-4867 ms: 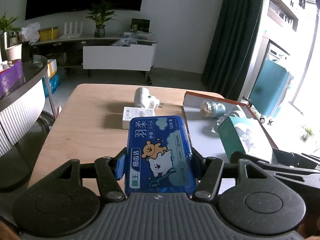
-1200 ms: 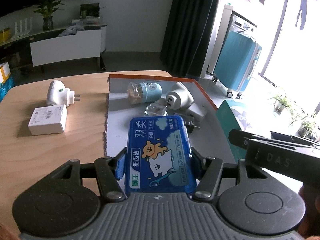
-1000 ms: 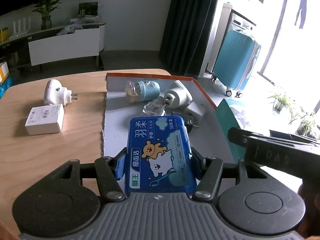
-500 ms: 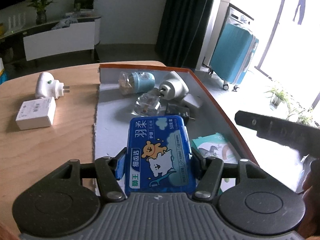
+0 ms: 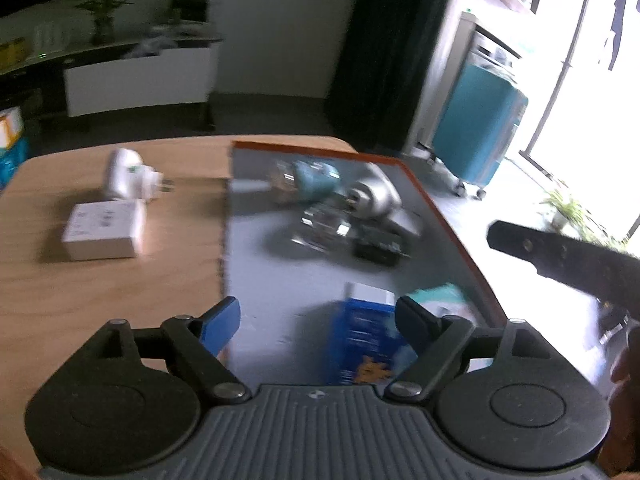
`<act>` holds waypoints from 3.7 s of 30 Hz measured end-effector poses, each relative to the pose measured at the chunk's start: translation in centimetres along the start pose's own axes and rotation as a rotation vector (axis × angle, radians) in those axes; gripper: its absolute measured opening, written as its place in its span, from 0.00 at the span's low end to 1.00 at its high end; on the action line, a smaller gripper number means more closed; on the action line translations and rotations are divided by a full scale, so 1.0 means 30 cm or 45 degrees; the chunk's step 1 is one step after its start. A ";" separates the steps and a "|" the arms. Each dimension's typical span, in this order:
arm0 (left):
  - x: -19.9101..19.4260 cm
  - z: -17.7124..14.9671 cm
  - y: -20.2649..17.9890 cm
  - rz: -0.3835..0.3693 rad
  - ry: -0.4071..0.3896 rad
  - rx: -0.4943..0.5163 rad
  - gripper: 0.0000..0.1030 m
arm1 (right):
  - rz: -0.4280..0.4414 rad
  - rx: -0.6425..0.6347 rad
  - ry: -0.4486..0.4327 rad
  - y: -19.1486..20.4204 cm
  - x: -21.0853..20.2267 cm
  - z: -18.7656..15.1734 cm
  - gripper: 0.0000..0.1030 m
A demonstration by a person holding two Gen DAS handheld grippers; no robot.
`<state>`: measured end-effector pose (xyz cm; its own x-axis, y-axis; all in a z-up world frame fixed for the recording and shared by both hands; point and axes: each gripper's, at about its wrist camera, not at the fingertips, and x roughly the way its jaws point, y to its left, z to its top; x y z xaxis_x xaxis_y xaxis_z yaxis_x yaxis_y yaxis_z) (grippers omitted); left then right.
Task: Organize rigid objects
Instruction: 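Open the left gripper over the tray while the right releases the green bandage box, then withdraw both grippers from the tray toward the white box and white plug, then close the left gripper on the white charger box, then close the right gripper on the white plug unit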
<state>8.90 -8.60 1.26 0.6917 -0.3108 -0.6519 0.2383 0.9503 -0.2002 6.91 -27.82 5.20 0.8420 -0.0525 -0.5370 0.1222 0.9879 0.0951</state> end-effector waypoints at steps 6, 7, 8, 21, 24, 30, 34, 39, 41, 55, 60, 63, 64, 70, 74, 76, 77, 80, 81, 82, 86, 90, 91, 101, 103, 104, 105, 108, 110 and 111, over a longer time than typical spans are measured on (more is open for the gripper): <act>-0.056 0.016 0.101 0.099 -0.045 -0.065 0.90 | 0.069 -0.051 0.024 0.096 0.020 -0.001 0.85; -0.063 0.019 0.123 0.114 -0.049 -0.081 0.90 | 0.080 -0.055 0.026 0.111 0.025 0.000 0.85; -0.069 0.023 0.139 0.131 -0.054 -0.092 0.91 | 0.092 -0.062 0.033 0.129 0.031 0.000 0.85; -0.081 0.023 0.332 0.272 -0.052 -0.236 0.94 | 0.208 -0.167 0.096 0.301 0.092 -0.021 0.85; -0.067 0.026 0.365 0.292 -0.046 -0.250 0.95 | 0.218 -0.179 0.106 0.316 0.106 -0.023 0.85; -0.020 0.049 0.412 0.329 -0.030 -0.264 0.95 | 0.230 -0.192 0.130 0.340 0.139 -0.026 0.86; 0.000 0.062 0.430 0.333 -0.025 -0.270 0.96 | 0.242 -0.201 0.141 0.362 0.164 -0.025 0.86; 0.039 0.083 0.445 0.338 -0.020 -0.262 0.99 | 0.253 -0.209 0.157 0.383 0.191 -0.030 0.86; 0.062 0.094 0.452 0.344 -0.009 -0.267 0.99 | 0.256 -0.211 0.165 0.386 0.203 -0.032 0.86; 0.179 0.132 0.470 0.389 0.042 -0.230 1.00 | 0.258 -0.209 0.197 0.396 0.280 -0.026 0.86; 0.208 0.140 0.483 0.394 0.058 -0.213 1.00 | 0.263 -0.210 0.202 0.409 0.299 -0.017 0.86; 0.227 0.151 0.494 0.404 0.058 -0.206 0.99 | 0.267 -0.219 0.201 0.417 0.306 -0.012 0.86; 0.233 0.154 0.498 0.410 0.055 -0.203 0.98 | 0.267 -0.221 0.202 0.420 0.310 -0.010 0.86; 0.230 0.155 0.528 0.448 0.015 -0.145 0.77 | 0.287 -0.254 0.203 0.445 0.334 0.005 0.86; 0.207 0.143 0.572 0.462 -0.009 -0.158 0.77 | 0.338 -0.305 0.204 0.479 0.367 0.018 0.86; 0.193 0.138 0.594 0.467 -0.016 -0.158 0.77 | 0.378 -0.339 0.205 0.502 0.385 0.027 0.86; 0.186 0.135 0.604 0.466 -0.018 -0.156 0.77 | 0.403 -0.361 0.205 0.514 0.395 0.032 0.87; 0.174 0.129 0.633 0.474 -0.024 -0.142 0.77 | 0.485 -0.451 0.201 0.560 0.431 0.048 0.88; 0.170 0.129 0.642 0.468 -0.029 -0.145 0.77 | 0.504 -0.485 0.194 0.575 0.443 0.051 0.88; 0.166 0.128 0.651 0.462 -0.033 -0.146 0.77 | 0.528 -0.527 0.195 0.596 0.459 0.053 0.89; 0.159 0.128 0.671 0.441 -0.051 -0.151 0.77 | 0.641 -0.683 0.194 0.668 0.532 0.060 0.89; 0.142 0.120 0.682 0.445 -0.068 -0.145 0.77 | 0.684 -0.843 0.194 0.736 0.615 0.072 0.89; 0.139 0.122 0.687 0.447 -0.076 -0.142 0.77 | 0.697 -0.876 0.199 0.754 0.637 0.077 0.89; 0.135 0.126 0.732 0.424 -0.096 -0.200 0.77 | 0.721 -0.967 0.329 0.849 0.841 0.074 0.90; 0.134 0.121 0.737 0.419 -0.098 -0.212 0.77 | 0.729 -0.945 0.337 0.850 0.854 0.060 0.89; 0.137 0.119 0.737 0.421 -0.098 -0.216 0.77 | 0.743 -0.908 0.349 0.846 0.855 0.060 0.80; 0.138 0.117 0.738 0.421 -0.098 -0.220 0.77 | 0.747 -0.865 0.365 0.841 0.852 0.059 0.78; 0.134 0.116 0.739 0.425 -0.109 -0.232 0.77 | 0.723 -0.785 0.366 0.824 0.823 0.048 0.78; 0.122 0.113 0.736 0.431 -0.122 -0.238 0.76 | 0.700 -0.721 0.349 0.807 0.788 0.044 0.78; 0.117 0.113 0.734 0.429 -0.122 -0.235 0.76 | 0.692 -0.680 0.350 0.796 0.770 0.047 0.78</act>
<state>18.89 11.19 -2.94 0.7727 0.0268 -0.6342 -0.1332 0.9837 -0.1207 30.00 -5.64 -3.76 0.5438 0.4243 -0.7241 -0.5931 0.8047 0.0261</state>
